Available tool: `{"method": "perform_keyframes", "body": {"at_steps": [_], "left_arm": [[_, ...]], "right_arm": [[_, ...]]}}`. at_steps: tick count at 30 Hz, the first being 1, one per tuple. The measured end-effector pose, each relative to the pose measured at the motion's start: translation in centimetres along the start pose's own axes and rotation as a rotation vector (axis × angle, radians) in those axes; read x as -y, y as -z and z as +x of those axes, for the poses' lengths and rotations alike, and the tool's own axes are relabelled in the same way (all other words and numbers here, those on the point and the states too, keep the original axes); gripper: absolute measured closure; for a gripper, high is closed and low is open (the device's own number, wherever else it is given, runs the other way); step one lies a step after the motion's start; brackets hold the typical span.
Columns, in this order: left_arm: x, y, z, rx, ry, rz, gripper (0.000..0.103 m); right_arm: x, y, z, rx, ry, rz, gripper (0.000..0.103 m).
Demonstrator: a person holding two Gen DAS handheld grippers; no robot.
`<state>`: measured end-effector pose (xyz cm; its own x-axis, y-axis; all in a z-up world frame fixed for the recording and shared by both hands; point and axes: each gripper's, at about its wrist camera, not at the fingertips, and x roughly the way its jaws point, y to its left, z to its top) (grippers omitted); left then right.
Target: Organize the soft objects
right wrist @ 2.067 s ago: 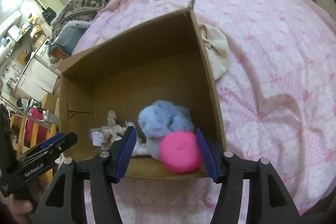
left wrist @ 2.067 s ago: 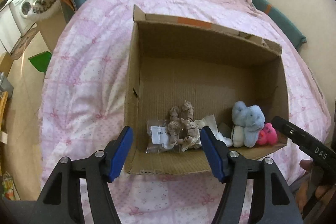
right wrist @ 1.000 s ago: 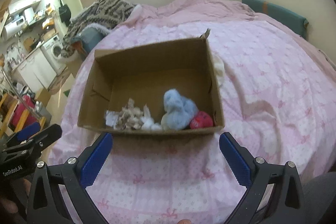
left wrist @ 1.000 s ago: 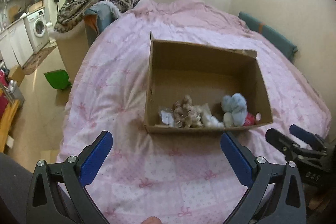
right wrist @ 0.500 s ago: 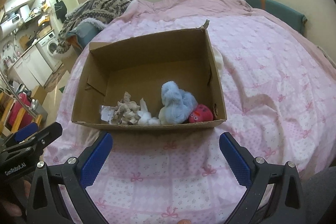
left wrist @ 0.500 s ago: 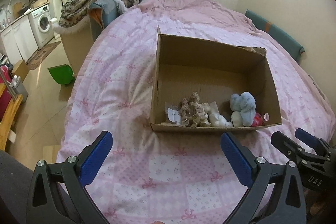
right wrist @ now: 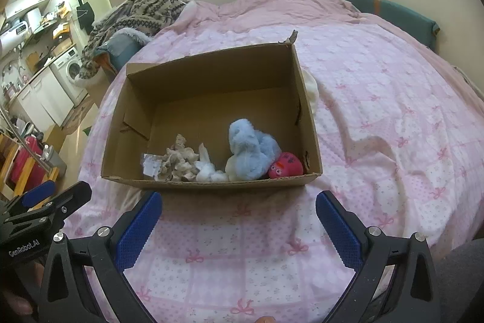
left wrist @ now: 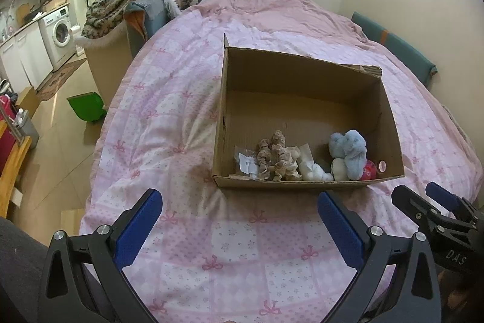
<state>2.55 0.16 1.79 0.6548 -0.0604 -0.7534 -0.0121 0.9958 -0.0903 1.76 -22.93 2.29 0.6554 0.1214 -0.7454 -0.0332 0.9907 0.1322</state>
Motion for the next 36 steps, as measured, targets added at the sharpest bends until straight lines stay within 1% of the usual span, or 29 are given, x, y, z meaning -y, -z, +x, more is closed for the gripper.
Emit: {"method": "perform_keyframes", "body": {"at_steps": [28,36], "left_arm": [[-0.03,0.05,0.1,-0.005,-0.001,-0.002,0.001],[-0.11,-0.03,0.09,-0.009,0.012,-0.022,0.001]], "right_arm": [[0.27,-0.01,0.01,0.001,-0.005,0.009,0.0],[0.28,0.06,-0.03,0.003,-0.004,0.007,0.0]]}}
